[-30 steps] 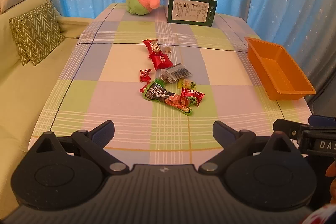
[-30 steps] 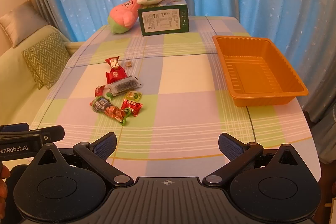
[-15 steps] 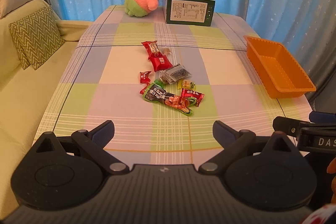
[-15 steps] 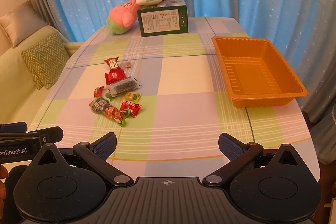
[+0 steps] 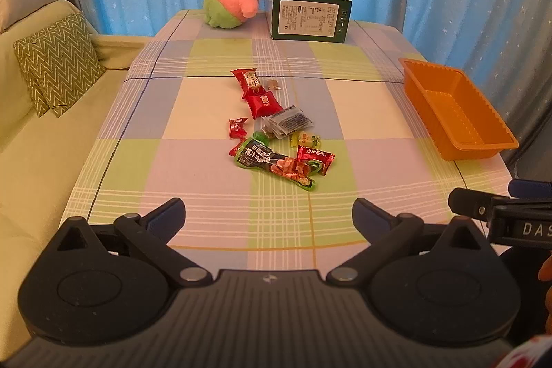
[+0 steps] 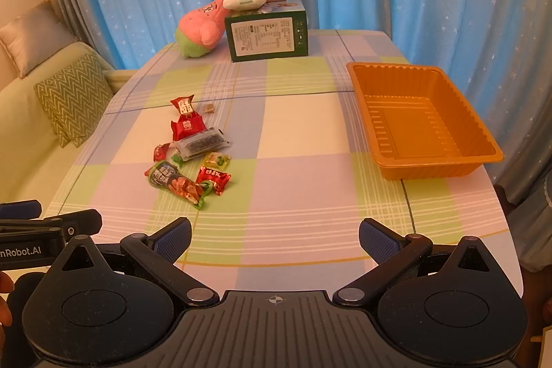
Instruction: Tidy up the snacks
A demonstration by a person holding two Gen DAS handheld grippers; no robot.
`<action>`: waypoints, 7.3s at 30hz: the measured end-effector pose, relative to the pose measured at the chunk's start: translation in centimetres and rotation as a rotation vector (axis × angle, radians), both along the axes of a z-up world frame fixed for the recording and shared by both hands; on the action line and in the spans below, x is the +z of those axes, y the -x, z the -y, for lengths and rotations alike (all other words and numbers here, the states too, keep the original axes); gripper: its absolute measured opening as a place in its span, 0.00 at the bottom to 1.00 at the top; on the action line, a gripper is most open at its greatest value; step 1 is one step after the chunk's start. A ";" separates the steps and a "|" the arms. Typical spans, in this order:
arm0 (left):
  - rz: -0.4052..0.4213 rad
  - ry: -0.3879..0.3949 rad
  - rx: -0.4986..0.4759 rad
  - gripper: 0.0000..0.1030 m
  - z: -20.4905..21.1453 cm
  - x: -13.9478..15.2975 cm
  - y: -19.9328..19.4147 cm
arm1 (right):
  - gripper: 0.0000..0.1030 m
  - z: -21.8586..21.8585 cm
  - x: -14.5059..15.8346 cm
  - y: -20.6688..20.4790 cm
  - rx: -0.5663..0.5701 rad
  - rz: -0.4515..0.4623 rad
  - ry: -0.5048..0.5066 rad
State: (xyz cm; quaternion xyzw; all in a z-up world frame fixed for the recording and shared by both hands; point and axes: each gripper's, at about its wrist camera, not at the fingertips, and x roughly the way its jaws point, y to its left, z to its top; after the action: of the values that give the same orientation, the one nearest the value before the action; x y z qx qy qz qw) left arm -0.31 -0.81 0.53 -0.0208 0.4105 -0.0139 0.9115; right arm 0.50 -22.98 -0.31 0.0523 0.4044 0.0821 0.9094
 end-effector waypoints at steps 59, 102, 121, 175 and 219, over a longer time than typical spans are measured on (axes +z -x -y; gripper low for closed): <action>-0.070 0.065 0.033 0.99 -2.5 -3.0 -2.5 | 0.99 -0.4 -3.0 -2.1 0.078 0.000 -0.018; -0.149 0.176 0.127 0.98 -4.3 -10.5 -13.3 | 0.32 -9.0 -13.9 -16.3 0.609 0.014 0.109; -0.142 0.160 0.057 0.43 0.1 -12.4 -14.3 | 0.21 -4.3 -13.7 -12.3 0.384 0.014 0.251; -0.140 -0.013 -0.023 0.25 1.6 -12.0 -10.1 | 0.24 -2.3 -13.0 -10.7 0.307 -0.036 0.046; -0.042 0.127 -0.501 0.25 27.1 -4.2 -21.3 | 0.24 22.3 -4.5 -15.8 -0.236 0.049 0.022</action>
State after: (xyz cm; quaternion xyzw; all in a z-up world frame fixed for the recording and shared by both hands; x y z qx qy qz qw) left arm 21.01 -27.89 -3.68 0.0238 0.4201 -0.2645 0.8678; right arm 16.33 -45.25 -4.78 0.0877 0.3740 -0.0283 0.9229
